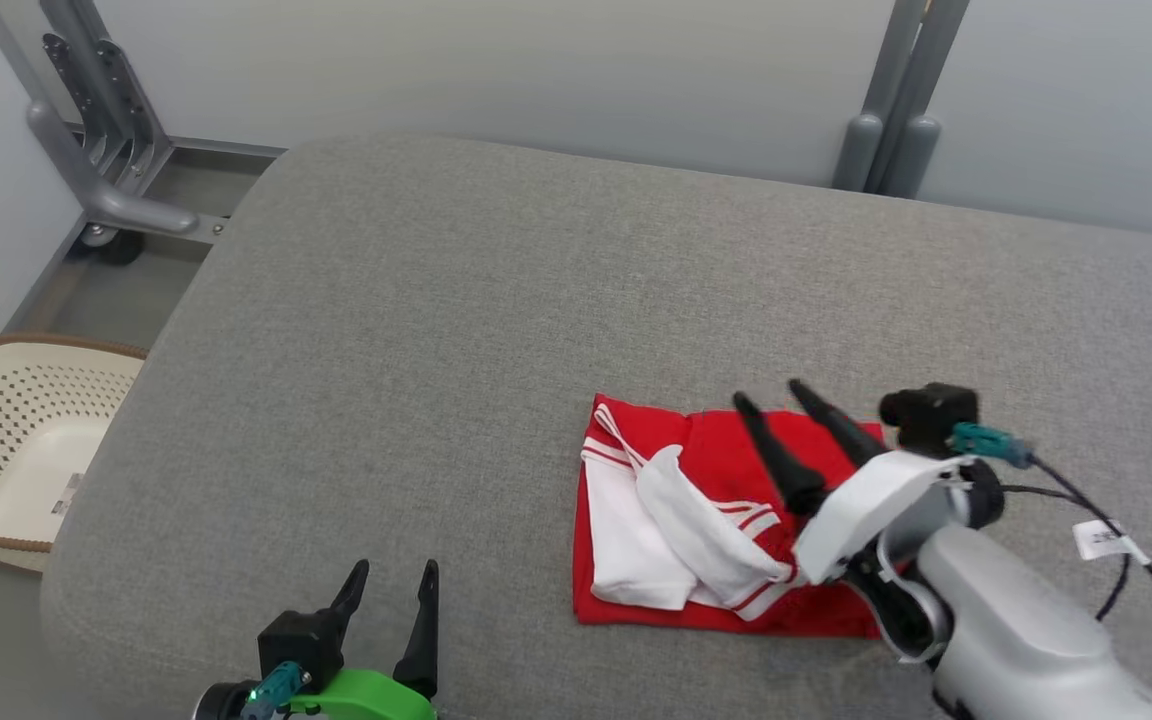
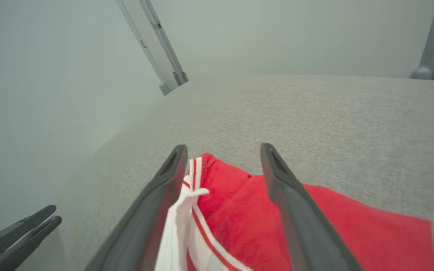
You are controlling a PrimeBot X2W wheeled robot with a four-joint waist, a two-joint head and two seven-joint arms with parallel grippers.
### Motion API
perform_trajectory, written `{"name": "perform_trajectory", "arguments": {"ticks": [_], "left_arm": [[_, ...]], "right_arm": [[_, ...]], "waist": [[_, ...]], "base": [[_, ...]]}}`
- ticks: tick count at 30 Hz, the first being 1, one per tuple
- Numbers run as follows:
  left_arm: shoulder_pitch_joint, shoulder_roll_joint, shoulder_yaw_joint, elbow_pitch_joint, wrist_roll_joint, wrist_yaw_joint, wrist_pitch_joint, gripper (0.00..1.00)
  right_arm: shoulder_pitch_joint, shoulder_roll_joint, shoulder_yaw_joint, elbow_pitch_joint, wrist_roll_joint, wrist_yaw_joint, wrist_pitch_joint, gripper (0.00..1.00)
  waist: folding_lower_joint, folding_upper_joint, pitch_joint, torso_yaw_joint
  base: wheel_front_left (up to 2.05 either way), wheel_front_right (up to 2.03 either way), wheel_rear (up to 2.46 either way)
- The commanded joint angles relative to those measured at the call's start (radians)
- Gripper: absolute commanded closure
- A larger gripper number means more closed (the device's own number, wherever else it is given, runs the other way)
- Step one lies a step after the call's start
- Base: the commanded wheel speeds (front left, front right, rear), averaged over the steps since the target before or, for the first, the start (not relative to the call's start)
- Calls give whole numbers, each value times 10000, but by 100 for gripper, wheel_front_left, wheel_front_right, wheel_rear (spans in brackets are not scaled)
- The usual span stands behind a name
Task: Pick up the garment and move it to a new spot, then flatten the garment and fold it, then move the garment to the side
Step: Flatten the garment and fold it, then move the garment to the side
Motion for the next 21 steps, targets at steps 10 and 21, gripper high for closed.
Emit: {"name": "perform_trajectory", "arguments": {"ticks": [10,21], "left_arm": [[-156,24,190,-150,186,49,2,0],[-234,24,126,-175,263,-24,2,0]], "right_arm": [[1229,-927,-1954,467,-435,-5,-432,0],[1512,-547,-2524,1168,-907,-5,-459,0]], "waist": [[0,0,42,-541],[0,0,187,-193]], "base": [[0,0,0],[0,0,0]]}}
